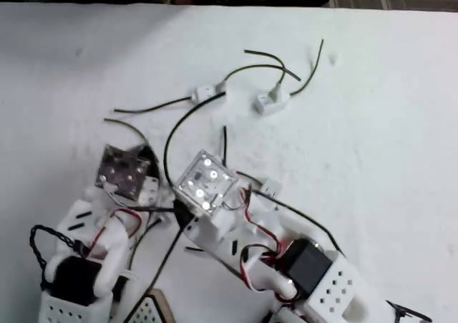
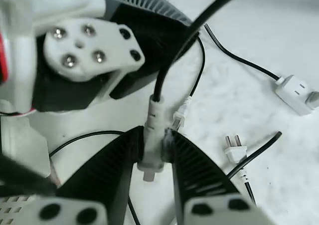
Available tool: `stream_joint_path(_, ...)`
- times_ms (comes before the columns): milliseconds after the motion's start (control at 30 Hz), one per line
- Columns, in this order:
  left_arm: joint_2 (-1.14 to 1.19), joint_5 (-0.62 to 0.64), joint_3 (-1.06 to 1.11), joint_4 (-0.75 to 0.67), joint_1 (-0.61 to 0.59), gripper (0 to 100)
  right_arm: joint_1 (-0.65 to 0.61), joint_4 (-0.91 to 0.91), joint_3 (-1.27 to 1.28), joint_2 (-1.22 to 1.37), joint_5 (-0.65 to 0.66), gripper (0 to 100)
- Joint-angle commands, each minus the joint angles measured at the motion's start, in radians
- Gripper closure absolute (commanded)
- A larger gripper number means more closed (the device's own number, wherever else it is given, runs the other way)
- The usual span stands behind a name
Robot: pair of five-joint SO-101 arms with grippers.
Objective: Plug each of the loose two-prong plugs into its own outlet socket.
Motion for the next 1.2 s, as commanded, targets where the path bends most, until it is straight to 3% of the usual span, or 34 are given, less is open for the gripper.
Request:
stream_joint_path(0,-0.035,0.011,-0.038,0.005,0.122,98,-0.005,-0.039,0.015,-0.033,-0.009,98.1)
stream_joint_path(267,-0.085,0.002,-0.038,0.103,0.314,98,-0.005,-0.035,0.021,-0.028,-0.009,98.1)
stream_joint_path(433,-0.15,-0.091,-0.038,0.138,0.308,98,-0.005,-0.035,0.037,-0.035,-0.009,98.1)
stream_joint_path(933,-0.182,-0.098,0.02,0.124,-0.409,98,0.021,-0.042,0.026,0.084,-0.006,98.2)
stream_joint_path(1167,-0.186,-0.147,0.187,0.123,-0.578,98,0.056,-0.148,-0.063,0.437,-0.009,98.1)
